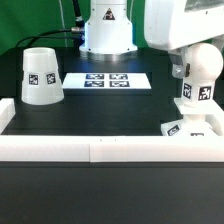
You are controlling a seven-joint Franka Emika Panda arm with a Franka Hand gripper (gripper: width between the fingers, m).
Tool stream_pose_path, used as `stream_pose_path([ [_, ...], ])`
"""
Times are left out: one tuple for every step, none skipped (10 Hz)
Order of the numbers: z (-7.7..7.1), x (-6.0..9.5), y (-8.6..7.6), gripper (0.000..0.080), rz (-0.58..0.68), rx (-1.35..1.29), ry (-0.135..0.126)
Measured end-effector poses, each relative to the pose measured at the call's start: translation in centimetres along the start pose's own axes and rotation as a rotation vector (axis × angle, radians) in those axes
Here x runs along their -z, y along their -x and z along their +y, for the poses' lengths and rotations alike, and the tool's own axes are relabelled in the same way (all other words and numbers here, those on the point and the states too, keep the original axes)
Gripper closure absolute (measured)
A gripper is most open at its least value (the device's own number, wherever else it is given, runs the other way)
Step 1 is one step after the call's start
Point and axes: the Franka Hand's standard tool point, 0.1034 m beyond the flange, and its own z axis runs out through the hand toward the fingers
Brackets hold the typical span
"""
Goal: Assemble lamp
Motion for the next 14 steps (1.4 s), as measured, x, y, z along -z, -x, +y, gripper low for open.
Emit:
stream_pose_path([
  [-0.01,-0.01,0.01,0.0101,0.000,-0.012,0.000],
  [0.00,-0.01,0.02,0.0196,0.000,-0.012,0.000],
  [0.00,-0.02,0.02,0.0222,0.000,-0.025,0.000],
  [0.00,-0.02,0.02,0.0222,0.000,-0.042,0.000],
  [0.05,-0.02,0.07,0.0222,0.000,-0.043,-0.001],
  [0.22,-0.02,0.21,0.0222,0.004,-0.058,-0.005],
  [0.22,-0.01,0.18,0.0222,0.010,-0.150,-0.010],
  [0.24,0.01,0.12,0.0222,0.020,-0.252,-0.016],
  [0.33,0.09,0.04,0.0222,0.032,-0.338,-0.018],
  [0.33,0.10,0.01,0.0222,0.037,-0.387,-0.019],
  [0.46,0.19,-0.18,0.0220,0.050,-0.479,-0.019],
  [0.48,0.28,-0.38,0.0220,0.060,-0.552,-0.020],
  [0.66,0.33,-0.48,0.0220,0.070,-0.641,-0.018],
  [0.87,0.41,-0.51,0.0220,0.077,-0.713,-0.016],
])
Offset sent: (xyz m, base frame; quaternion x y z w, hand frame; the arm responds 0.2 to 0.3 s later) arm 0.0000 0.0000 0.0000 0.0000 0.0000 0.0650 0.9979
